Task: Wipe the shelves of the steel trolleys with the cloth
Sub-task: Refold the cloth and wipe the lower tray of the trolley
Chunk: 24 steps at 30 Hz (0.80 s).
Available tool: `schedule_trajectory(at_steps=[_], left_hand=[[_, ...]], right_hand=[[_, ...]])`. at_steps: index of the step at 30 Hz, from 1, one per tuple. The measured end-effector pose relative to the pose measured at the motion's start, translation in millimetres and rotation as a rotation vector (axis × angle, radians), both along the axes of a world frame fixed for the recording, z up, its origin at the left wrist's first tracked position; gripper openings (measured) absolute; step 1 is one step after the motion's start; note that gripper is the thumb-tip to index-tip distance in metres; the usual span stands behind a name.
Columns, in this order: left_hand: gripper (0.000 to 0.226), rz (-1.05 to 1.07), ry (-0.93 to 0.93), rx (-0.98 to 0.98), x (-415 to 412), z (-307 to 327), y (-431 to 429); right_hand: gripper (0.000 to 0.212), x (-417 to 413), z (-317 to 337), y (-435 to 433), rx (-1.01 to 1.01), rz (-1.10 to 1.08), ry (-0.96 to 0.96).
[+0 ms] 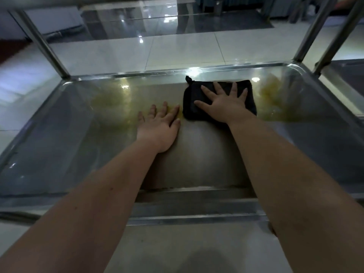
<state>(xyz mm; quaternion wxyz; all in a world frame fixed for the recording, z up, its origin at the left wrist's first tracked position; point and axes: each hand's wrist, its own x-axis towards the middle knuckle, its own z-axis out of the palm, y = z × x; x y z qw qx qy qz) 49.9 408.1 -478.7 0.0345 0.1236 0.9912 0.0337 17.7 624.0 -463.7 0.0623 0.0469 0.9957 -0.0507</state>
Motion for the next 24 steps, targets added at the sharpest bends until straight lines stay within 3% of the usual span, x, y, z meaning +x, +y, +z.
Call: schedule_trajectory(at_steps=[5,10,14,19,24], left_hand=[[0.053,0.003,0.009,0.027,0,0,-1],[0.052,-0.017,0.017,0.037,2,-2,-2],[0.053,-0.030,0.021,0.022,4,-2,-1],[0.053,-0.040,0.013,0.018,5,-1,-3],[0.052,-0.063,-0.008,0.015,0,2,-5]], right_hand=[[0.076,60,-3,-7,0.019,0.084,-0.057],[0.080,148,-21,-14,0.077,0.120,0.110],[0.079,99,-11,6,0.027,0.092,0.042],[0.079,17,0,16,-0.029,-0.107,0.026],[0.077,21,3,8,-0.031,-0.117,-0.010]])
